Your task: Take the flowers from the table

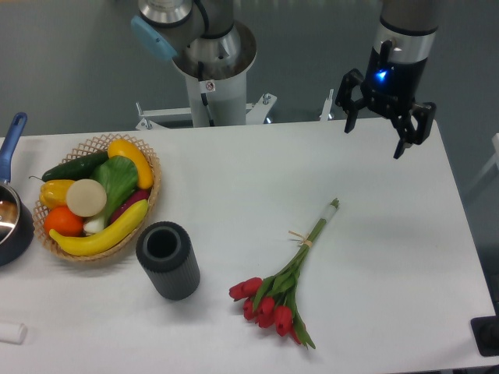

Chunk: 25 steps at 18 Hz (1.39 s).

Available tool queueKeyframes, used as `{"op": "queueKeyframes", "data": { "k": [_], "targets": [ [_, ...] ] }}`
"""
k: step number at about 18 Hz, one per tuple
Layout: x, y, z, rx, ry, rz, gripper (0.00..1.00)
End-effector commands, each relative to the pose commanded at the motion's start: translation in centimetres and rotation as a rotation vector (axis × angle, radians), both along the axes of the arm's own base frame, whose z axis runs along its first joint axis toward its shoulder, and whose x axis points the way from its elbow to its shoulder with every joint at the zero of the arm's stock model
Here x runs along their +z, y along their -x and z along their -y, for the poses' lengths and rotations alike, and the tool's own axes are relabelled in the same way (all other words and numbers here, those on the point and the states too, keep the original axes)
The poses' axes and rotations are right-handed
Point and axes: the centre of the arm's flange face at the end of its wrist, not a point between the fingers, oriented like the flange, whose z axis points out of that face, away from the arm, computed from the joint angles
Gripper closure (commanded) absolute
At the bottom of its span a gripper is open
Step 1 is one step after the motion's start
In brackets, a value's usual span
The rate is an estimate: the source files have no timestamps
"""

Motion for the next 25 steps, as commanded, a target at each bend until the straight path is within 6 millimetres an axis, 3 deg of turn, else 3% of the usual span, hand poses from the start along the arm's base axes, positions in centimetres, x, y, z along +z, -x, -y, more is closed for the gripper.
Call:
{"op": "queueKeyframes", "data": {
  "k": [8, 15, 22, 25],
  "targets": [
    [-0.1, -0.4, -0.2, 0.001, 0.007, 0.001, 0.0],
    [-2.5, -1.4, 0.0, 0.142, -0.025, 0.017, 0.0],
    [-4.4, -2.0, -1.5, 0.179, -0.024, 0.052, 0.0],
    [-5.9, -2.7, -3.9, 0.191, -0.024, 0.075, 0.0]
  ]
}}
